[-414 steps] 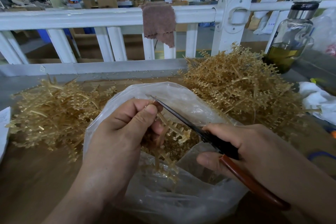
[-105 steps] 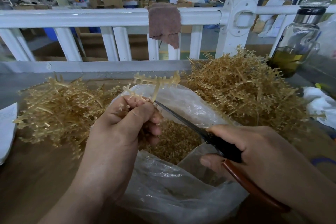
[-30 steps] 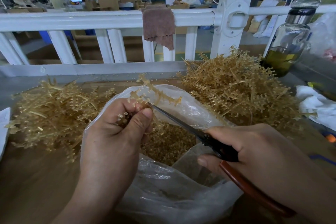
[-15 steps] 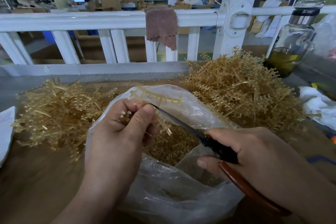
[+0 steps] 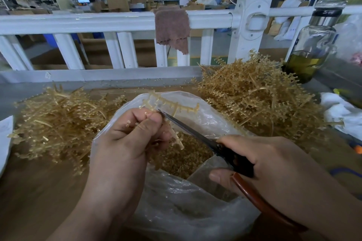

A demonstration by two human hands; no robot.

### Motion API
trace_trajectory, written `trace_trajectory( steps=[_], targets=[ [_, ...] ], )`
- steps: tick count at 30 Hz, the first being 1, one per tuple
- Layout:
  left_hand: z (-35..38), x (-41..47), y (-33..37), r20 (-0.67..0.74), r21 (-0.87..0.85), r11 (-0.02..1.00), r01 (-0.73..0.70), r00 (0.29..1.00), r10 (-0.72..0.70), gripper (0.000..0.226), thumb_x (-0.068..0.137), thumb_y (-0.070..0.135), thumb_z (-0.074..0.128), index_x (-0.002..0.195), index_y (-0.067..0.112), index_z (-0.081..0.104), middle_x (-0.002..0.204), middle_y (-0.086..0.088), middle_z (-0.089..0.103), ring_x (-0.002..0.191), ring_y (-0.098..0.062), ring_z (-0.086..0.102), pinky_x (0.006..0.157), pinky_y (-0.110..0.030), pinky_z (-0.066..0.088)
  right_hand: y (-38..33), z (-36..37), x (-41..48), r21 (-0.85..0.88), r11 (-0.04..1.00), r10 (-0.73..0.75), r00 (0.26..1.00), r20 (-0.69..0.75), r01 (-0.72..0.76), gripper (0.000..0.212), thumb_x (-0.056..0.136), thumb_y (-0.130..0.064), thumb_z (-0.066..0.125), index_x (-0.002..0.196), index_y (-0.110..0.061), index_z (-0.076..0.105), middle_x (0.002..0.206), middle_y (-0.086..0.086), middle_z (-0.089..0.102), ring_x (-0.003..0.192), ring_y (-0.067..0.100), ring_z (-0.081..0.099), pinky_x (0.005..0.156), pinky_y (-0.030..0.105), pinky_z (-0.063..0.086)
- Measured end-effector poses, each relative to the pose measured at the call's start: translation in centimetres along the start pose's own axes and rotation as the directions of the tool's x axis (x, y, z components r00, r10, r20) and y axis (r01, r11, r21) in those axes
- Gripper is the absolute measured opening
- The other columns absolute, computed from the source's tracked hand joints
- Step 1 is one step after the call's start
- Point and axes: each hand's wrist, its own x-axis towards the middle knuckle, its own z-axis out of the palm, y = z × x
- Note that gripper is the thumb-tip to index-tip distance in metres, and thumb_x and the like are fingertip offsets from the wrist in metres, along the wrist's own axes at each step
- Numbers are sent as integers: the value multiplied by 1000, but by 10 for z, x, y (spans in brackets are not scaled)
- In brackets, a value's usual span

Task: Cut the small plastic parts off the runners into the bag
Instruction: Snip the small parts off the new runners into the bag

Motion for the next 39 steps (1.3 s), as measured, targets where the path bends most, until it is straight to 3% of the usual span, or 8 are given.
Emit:
trace_trajectory(
  steps=[10, 15, 22, 27, 36, 39],
  targets=[
    [2, -2, -1, 6, 4, 1000, 24, 1000, -24, 17, 85, 26, 71, 70, 24, 65, 71, -5, 63, 68, -15, 63, 58, -23, 53, 3, 1, 1, 8, 1000, -5, 1000, 2, 5, 58, 75, -83, 33, 99, -37, 58, 73, -20, 59, 73, -1, 57, 63, 22, 47],
    [6, -3, 0, -3, -28, 999, 32, 999, -32, 12, 79, 29, 68, 69, 23, 65, 69, -7, 63, 65, -15, 62, 57, -22, 53, 1, 2, 1, 6, 1000, -9, 1000, -17, 9, 58, 75, -79, 34, 91, -31, 62, 65, -17, 55, 70, 1, 56, 57, 20, 41],
    [5, -4, 0, 23, -24, 999, 47, 999, -47, 20, 86, 27, 71, 69, 21, 64, 71, -7, 63, 66, -15, 62, 57, -23, 53, 0, -1, 1, 16, 1000, -8, 1000, 2, 8, 56, 75, -77, 34, 88, -30, 62, 61, -16, 54, 67, 2, 57, 54, 20, 38],
    [7, -4, -1, 22, -46, 997, 61, 998, -61, 19, 85, 25, 71, 67, 24, 66, 67, -5, 62, 63, -14, 61, 56, -21, 52, -3, -4, 1, 29, 1000, 10, 1000, 19, -10, 39, 78, -70, 46, 78, -32, 56, 60, -19, 52, 65, 0, 55, 56, 18, 38],
    [9, -4, -1, 18, -31, 995, 94, 995, -94, 16, 79, 24, 64, 63, 24, 67, 64, -5, 62, 61, -15, 60, 53, -21, 51, -6, -6, 1, -5, 1000, 25, 998, 63, -24, 51, 77, -71, 42, 96, -29, 64, 64, -15, 56, 69, 0, 57, 60, 18, 41],
    [8, -3, -2, 19, -24, 995, 101, 995, -101, 17, 79, 25, 64, 62, 25, 67, 64, -3, 62, 61, -15, 61, 53, -21, 51, -5, -5, 1, -2, 999, 36, 997, 69, -36, 49, 76, -71, 43, 93, -29, 64, 61, -15, 54, 64, 0, 56, 57, 18, 39]
  ],
)
